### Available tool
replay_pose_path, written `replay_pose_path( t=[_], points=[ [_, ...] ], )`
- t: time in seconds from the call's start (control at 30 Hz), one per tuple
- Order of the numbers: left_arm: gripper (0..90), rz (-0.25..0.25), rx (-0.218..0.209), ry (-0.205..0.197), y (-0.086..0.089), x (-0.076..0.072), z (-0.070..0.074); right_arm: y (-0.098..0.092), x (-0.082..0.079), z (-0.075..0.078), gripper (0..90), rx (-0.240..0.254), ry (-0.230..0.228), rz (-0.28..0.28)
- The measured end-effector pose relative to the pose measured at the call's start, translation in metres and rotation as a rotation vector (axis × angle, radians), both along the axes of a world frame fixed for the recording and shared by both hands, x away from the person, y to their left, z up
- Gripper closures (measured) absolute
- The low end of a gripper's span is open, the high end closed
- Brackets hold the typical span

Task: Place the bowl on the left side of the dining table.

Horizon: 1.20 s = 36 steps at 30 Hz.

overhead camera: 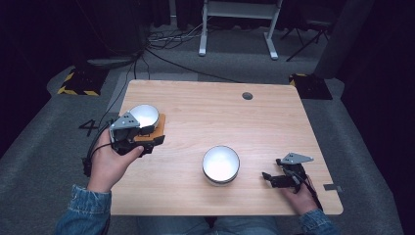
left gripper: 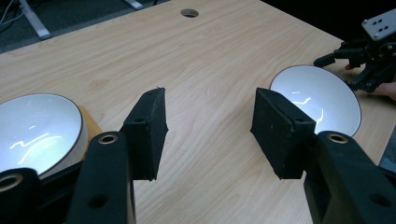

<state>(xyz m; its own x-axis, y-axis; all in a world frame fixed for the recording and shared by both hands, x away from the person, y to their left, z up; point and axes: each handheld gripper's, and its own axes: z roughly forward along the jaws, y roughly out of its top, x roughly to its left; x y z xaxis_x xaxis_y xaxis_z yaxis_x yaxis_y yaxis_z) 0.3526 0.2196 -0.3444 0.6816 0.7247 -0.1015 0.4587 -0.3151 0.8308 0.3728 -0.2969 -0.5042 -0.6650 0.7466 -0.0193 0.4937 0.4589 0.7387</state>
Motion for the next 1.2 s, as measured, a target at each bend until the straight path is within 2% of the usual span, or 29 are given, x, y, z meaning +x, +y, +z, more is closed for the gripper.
replay_pose_path(
  t=[0.07,0.2,0.37,0.53,0.57,0.7,0.9,1.0,1.07,1.2],
  points=[
    [45.5,-0.003,0.018,0.0,-0.001,-0.004,-0.004,0.0,0.0,0.0,15.7,0.0,-0.001,0.001],
    [45.5,-0.01,0.016,0.005,0.0,-0.011,-0.015,0.0,0.0,0.0,15.7,0.0,-0.002,0.002],
    [45.7,-0.031,-0.009,0.006,-0.003,-0.023,-0.029,0.0,0.0,0.0,15.7,0.0,-0.001,0.001],
    [45.6,-0.07,0.006,0.027,-0.013,-0.036,-0.045,0.0,0.0,0.0,15.7,0.001,-0.001,0.0],
    [45.6,-0.072,0.015,0.014,-0.014,-0.037,-0.047,0.0,0.0,0.0,15.7,0.0,0.0,0.0],
    [45.7,-0.068,-0.018,0.028,-0.014,-0.04,-0.057,0.0,0.0,0.0,15.7,0.0,-0.001,0.0],
    [45.1,-0.085,0.012,0.096,-0.021,-0.041,-0.08,0.0,0.0,0.0,15.7,0.0,-0.001,0.0],
    [44.6,-0.094,0.032,0.111,-0.022,-0.04,-0.087,0.0,0.0,0.0,15.7,0.001,-0.001,0.0],
    [44.1,-0.095,0.021,0.122,-0.023,-0.04,-0.091,0.0,0.0,0.0,15.7,0.0,0.0,0.0],
    [42.9,-0.115,0.047,0.152,-0.026,-0.041,-0.103,0.0,0.0,0.0,15.7,0.0,0.0,0.0]
  ],
)
